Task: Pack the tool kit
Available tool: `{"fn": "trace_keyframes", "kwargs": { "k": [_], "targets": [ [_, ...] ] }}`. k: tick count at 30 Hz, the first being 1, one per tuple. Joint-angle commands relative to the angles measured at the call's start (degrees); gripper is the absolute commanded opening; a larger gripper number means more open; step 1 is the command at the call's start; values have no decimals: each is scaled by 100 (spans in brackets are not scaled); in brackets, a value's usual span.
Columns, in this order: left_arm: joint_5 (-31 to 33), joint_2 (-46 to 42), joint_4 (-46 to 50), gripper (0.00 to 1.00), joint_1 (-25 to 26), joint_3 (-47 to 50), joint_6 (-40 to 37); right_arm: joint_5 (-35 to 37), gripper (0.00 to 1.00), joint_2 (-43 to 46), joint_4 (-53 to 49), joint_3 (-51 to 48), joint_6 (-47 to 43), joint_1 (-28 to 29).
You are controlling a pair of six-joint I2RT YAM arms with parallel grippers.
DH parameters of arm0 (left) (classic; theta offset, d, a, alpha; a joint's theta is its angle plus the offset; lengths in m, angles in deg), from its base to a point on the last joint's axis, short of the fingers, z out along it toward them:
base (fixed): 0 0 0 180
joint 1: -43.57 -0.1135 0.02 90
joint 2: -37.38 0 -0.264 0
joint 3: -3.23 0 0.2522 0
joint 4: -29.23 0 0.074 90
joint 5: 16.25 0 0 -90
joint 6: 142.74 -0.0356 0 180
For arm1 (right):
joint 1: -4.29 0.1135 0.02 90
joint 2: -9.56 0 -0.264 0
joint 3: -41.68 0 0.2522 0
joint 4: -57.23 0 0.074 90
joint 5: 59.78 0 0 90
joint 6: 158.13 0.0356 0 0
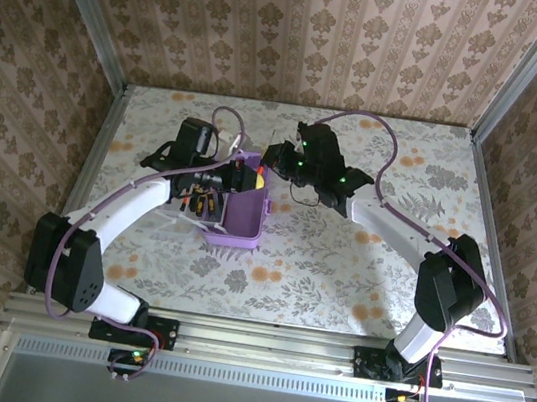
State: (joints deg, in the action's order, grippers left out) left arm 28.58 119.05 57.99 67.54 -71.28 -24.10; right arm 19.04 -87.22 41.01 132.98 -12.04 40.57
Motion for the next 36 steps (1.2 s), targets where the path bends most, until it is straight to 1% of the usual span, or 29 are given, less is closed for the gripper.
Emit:
{"fn": "trace_keyframes", "kwargs": {
  "k": [1, 4, 6, 9, 11, 12, 15, 17, 19, 23, 27, 31, 33, 36],
  "targets": [
    [284, -158, 141, 0, -123, -65, -70, -81, 32, 324, -69, 7, -109, 46],
    [724, -320, 791, 0, -181, -318, -320, 55, 43, 560, -476, 194, -349, -60],
    [1364, -484, 1526, 0, -228, -619, -584, 186, 46, 782, -705, 265, -599, -173],
    [2233, -683, 2530, 0, -401, -909, -841, 305, 48, 1194, -721, -36, -654, -423],
    [2792, -767, 3227, 0, -559, -1071, -1066, 278, 48, 1399, -651, -317, -642, -575],
    [3178, -821, 3513, 0, -615, -1095, -1217, 228, 48, 1477, -635, -437, -656, -632],
    [4330, -870, 4138, 0, -667, -985, -1542, 129, 48, 1565, -599, -751, -688, -741],
    [4817, -716, 4523, 0, -666, -954, -1647, 7, 46, 1553, -546, -898, -704, -796],
    [5082, -552, 4615, 0, -641, -835, -1691, -49, 46, 1515, -491, -1011, -705, -838],
    [5387, -294, 4653, 0, -643, -752, -1731, -182, 46, 1442, -369, -1142, -670, -893],
    [5530, -155, 4721, 0, -638, -789, -1765, -183, 46, 1481, -343, -1238, -688, -929],
    [5453, -31, 4733, 0, -639, -859, -1787, -206, 47, 1512, -265, -1339, -644, -973],
    [5461, -16, 4744, 5, -639, -885, -1801, -205, 48, 1509, -270, -1357, -621, -973],
    [5440, -33, 4755, 20, -636, -923, -1827, -209, 48, 1512, -255, -1368, -618, -973]
  ]
}}
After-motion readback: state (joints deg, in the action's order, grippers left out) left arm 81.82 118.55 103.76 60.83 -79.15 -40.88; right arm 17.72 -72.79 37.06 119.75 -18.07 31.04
